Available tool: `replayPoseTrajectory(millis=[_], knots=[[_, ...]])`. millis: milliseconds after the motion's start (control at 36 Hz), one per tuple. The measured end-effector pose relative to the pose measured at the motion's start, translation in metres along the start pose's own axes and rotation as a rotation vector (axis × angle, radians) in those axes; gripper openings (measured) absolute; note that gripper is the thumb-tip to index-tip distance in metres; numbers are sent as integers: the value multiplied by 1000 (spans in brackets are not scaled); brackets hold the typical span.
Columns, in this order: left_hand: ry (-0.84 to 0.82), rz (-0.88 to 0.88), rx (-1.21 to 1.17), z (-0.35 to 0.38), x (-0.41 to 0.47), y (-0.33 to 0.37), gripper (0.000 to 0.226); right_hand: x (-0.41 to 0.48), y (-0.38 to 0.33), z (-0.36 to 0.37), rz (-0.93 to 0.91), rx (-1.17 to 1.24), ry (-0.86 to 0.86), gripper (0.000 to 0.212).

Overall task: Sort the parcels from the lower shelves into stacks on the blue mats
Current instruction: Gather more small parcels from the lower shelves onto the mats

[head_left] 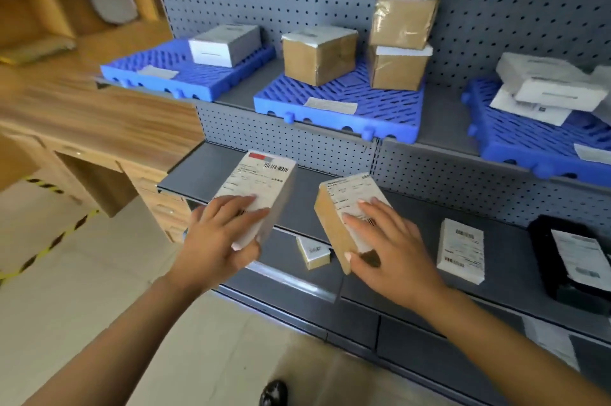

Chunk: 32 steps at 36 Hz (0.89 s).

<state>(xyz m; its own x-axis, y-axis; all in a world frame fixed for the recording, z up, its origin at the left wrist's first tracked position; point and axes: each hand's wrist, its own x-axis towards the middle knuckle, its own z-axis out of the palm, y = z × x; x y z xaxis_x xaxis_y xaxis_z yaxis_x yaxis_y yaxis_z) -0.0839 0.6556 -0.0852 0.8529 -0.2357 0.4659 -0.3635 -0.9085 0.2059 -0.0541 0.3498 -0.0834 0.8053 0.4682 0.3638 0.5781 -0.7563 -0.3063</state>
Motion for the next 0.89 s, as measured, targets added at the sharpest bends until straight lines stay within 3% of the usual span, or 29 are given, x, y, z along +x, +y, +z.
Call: replayPoseTrajectory(millis=[222, 444, 694, 889], knots=[[170, -43, 111, -65, -17, -7, 45, 30, -50, -23, -209, 62, 105, 54], [241, -106, 138, -103, -27, -42, 43, 84, -94, -27, -291, 96, 167, 55], [351, -68, 174, -151, -2, -125, 44, 163, -148, -7, -302, 106, 288, 54], [345, -12, 171, -183, 30, -208, 44, 228, -196, 22, -215, 92, 379, 53]])
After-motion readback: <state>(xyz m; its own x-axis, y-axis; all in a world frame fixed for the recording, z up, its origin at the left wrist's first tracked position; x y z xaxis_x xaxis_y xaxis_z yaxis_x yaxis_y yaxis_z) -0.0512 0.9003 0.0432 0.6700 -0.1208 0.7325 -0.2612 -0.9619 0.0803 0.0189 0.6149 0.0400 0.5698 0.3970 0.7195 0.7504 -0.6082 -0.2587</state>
